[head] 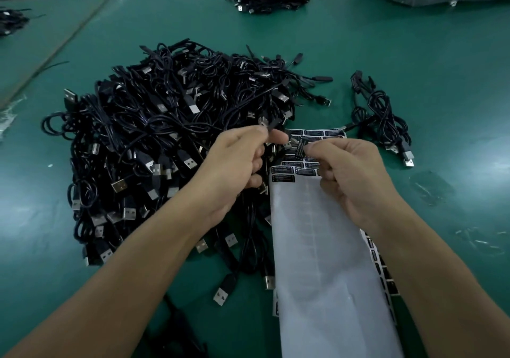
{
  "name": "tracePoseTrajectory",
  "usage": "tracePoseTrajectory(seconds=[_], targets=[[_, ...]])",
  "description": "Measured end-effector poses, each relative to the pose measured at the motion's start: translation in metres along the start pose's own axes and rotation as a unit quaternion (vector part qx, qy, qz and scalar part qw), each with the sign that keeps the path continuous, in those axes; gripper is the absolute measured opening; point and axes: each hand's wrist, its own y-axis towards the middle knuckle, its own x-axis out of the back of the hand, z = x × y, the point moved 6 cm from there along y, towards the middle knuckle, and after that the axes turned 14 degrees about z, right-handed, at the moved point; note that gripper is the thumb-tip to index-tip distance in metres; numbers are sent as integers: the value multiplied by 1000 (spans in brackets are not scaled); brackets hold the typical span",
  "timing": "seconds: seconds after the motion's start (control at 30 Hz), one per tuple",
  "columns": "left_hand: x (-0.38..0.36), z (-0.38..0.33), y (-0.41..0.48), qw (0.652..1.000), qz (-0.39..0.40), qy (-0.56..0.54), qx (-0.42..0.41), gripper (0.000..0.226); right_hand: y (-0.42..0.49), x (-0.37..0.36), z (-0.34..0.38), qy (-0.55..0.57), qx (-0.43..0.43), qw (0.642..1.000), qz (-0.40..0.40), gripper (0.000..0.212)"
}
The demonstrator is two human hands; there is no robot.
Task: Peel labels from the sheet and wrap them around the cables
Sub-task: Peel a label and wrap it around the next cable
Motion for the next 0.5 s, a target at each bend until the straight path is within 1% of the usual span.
tracePoseTrajectory(seconds=[0.2,0.3,0.37,0.43,0.5], targets=[[1,5,-8,998,-18,34,-52,18,-1,-1,3,19,18,1000,3,39],[-5,8,-10,996,-28,39,-72,9,-4,-2,9,39,50,998,-1,28],[-7,11,-9,996,-40,37,-77,8,-5,-5,12,52,70,996,6,25],[-7,12,-8,995,-41,38,-79,7,-7,-11,13,58,78,995,21,26],[-7,12,-6,996,-31,38,-78,6,-8,-17,12,39,79,996,31,26]])
